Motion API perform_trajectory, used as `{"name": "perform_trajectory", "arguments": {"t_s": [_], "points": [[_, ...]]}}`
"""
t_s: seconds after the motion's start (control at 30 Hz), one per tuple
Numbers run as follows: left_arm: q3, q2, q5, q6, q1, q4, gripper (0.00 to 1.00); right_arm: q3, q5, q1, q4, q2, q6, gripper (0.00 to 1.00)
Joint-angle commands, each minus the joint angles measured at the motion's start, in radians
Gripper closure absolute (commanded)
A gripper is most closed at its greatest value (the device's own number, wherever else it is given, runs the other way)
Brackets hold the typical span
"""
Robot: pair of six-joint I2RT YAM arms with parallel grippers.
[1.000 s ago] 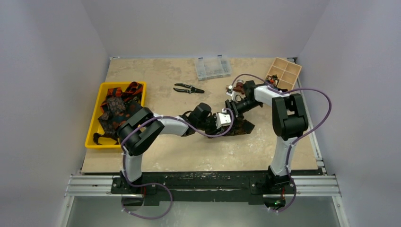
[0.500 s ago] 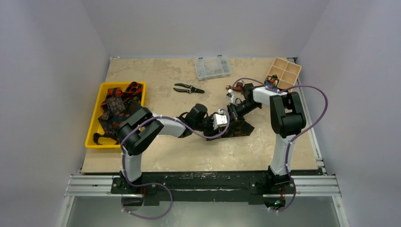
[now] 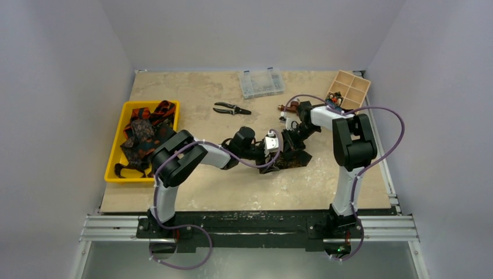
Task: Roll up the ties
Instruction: Roll the tie at the center of the board.
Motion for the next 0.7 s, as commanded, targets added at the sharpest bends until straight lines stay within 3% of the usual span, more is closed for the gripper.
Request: {"name": "perform_trajectory", "arguments": {"t_s": [0.0,0.1,0.17,0.37,0.43,0.53,0.67], "points": [[0.012,0.033,0.088,-0.141,-0.003,0.187,0.28,-0.03,0.298,0.015,0.122,0.04,-0.047,1.0],[0.016,0.064,0.054,-0.169,-0.017,0.238,0.29,-0.033,0.295,0.015,0.126,0.044,-0.043,1.0],[0.03,0.091,0.013,-0.166,-0.029,0.24,0.34,-0.025,0.282,0.016,0.123,0.05,-0.044,1.0],[0.036,0.096,-0.112,-0.027,-0.043,0.09,0.69,0.006,0.168,0.016,0.098,0.04,-0.069,1.0],[0.027,0.067,-0.147,0.027,-0.043,-0.012,0.82,0.024,0.101,0.006,0.071,0.022,-0.074,0.85],[-0.012,0.017,-0.191,0.09,-0.043,-0.147,0.91,0.046,0.026,-0.046,0.009,-0.019,-0.089,0.61],[-0.028,-0.008,-0.207,0.134,-0.044,-0.277,0.92,0.096,-0.03,-0.114,-0.089,-0.057,-0.152,0.54]]}}
